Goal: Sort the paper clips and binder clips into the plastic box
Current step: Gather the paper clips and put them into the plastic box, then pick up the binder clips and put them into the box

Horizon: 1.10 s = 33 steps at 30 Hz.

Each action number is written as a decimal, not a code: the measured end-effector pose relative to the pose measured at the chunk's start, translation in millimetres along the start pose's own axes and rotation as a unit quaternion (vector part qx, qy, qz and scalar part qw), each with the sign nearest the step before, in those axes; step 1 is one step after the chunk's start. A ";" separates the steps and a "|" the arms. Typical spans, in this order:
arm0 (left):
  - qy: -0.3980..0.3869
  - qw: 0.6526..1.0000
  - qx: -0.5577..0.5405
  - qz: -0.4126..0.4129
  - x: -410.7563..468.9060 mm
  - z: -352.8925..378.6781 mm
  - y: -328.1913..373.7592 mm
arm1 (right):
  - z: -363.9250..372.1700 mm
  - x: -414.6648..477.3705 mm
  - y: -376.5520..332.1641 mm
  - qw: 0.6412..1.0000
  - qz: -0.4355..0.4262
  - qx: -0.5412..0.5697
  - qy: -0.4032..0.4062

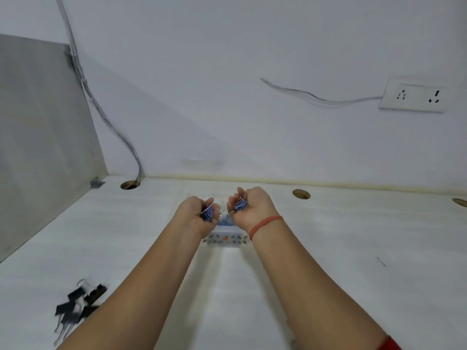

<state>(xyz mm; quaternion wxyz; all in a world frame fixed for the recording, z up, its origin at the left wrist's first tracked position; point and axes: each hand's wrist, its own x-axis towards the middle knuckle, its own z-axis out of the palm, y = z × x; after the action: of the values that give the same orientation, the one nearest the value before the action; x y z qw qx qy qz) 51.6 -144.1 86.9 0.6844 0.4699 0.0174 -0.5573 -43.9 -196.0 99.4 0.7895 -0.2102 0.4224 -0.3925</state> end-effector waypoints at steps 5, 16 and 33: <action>0.028 0.991 0.122 0.035 51.1 20.6 10.1 | 23.0 42.3 -12.2 0.975 -0.019 -0.219 0.003; 0.033 0.956 0.266 0.117 64.9 20.4 -5.9 | -3.7 54.9 -6.8 0.933 -0.079 -0.352 -0.022; -0.202 0.529 0.804 0.181 -76.9 -29.5 -173.5 | -205.9 -126.4 4.9 0.511 -0.012 -0.859 -0.006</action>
<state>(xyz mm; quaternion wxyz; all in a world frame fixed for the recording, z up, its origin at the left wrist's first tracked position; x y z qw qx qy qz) -98.0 -56.3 4.3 0.0881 0.6894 -0.6624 -0.2795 -255.4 -92.3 45.4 0.2212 -0.7934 0.5458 0.1542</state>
